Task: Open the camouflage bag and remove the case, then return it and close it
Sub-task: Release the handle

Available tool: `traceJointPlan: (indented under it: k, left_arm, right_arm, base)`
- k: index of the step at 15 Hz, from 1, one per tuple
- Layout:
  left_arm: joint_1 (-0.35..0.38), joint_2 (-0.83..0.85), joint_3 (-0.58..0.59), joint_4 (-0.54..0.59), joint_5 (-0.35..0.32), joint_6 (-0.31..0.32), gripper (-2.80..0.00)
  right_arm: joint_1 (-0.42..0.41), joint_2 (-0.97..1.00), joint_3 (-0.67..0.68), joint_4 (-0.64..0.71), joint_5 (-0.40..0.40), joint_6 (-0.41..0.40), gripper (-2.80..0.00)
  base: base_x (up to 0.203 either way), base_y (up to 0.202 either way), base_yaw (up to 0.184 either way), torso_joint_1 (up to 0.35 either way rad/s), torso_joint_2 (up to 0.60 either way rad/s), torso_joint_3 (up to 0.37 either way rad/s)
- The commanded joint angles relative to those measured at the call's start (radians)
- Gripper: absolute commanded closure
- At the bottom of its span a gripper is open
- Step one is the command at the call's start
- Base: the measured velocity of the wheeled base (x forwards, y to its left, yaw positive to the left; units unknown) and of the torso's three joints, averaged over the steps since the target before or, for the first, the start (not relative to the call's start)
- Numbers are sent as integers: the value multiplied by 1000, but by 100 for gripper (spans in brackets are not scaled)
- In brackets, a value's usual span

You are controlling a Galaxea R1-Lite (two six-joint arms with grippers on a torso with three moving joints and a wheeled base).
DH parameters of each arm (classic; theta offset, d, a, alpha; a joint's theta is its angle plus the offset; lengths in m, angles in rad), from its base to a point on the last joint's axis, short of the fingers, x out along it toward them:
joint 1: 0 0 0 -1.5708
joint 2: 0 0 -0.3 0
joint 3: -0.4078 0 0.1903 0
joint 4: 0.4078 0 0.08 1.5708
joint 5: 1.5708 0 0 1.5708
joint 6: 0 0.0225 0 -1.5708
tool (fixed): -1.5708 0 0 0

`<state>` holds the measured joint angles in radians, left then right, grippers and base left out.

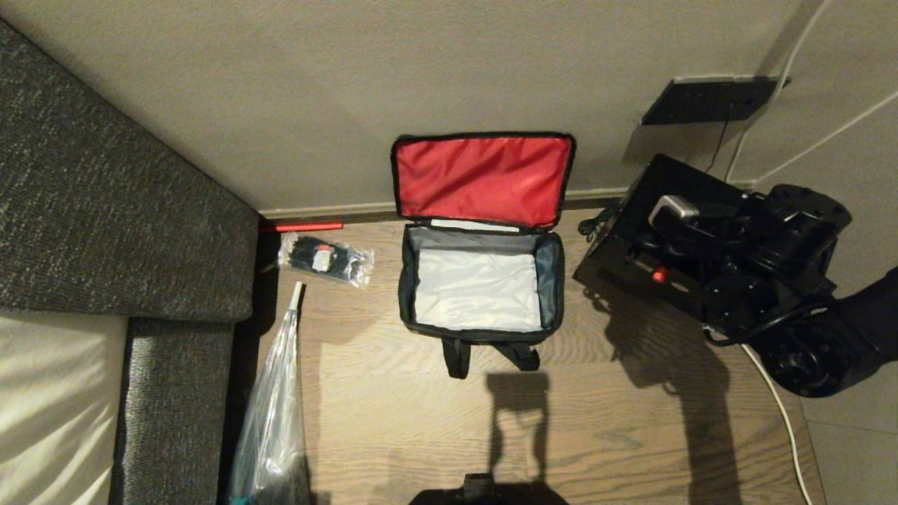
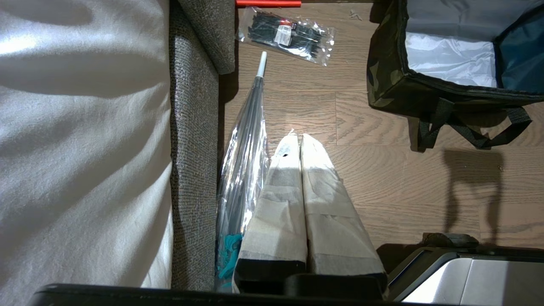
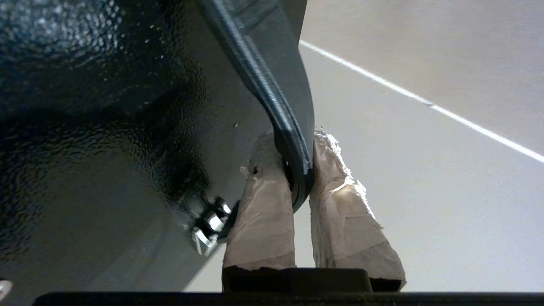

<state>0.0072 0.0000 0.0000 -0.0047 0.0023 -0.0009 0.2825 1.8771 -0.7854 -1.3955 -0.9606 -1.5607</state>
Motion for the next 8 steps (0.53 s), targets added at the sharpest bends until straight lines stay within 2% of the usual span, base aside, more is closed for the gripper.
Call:
traceJointPlan:
  k: [1,8]
  left_arm:
    - [0,0,2,0,1,-1,0]
    - [0,0,2,0,1,-1,0]
  right_arm:
    - [-13,63,-16,-1,-6,4,0]
    - [-16,226,-96,13,-7,77,0]
  base:
    - [0,0,0,0,0,0]
    - [0,0,0,0,0,0]
